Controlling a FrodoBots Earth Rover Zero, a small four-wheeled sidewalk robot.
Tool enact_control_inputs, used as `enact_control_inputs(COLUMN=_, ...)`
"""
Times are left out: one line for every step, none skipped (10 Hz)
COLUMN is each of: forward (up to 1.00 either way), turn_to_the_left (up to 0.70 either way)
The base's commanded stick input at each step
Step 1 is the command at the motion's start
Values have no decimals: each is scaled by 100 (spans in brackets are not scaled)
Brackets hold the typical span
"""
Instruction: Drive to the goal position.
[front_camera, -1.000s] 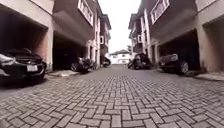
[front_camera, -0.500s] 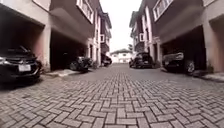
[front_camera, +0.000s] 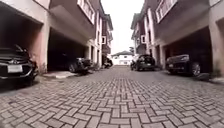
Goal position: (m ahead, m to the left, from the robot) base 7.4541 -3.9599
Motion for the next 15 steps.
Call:
enact_control_inputs(forward=69, turn_to_the_left=3)
enact_control_inputs(forward=69, turn_to_the_left=3)
enact_control_inputs(forward=69, turn_to_the_left=3)
enact_control_inputs(forward=69, turn_to_the_left=3)
enact_control_inputs(forward=69, turn_to_the_left=3)
enact_control_inputs(forward=69, turn_to_the_left=3)
enact_control_inputs(forward=69, turn_to_the_left=3)
enact_control_inputs(forward=69, turn_to_the_left=3)
enact_control_inputs(forward=69, turn_to_the_left=3)
enact_control_inputs(forward=69, turn_to_the_left=3)
enact_control_inputs(forward=69, turn_to_the_left=3)
enact_control_inputs(forward=69, turn_to_the_left=3)
enact_control_inputs(forward=69, turn_to_the_left=-5)
enact_control_inputs(forward=69, turn_to_the_left=-26)
enact_control_inputs(forward=69, turn_to_the_left=-20)
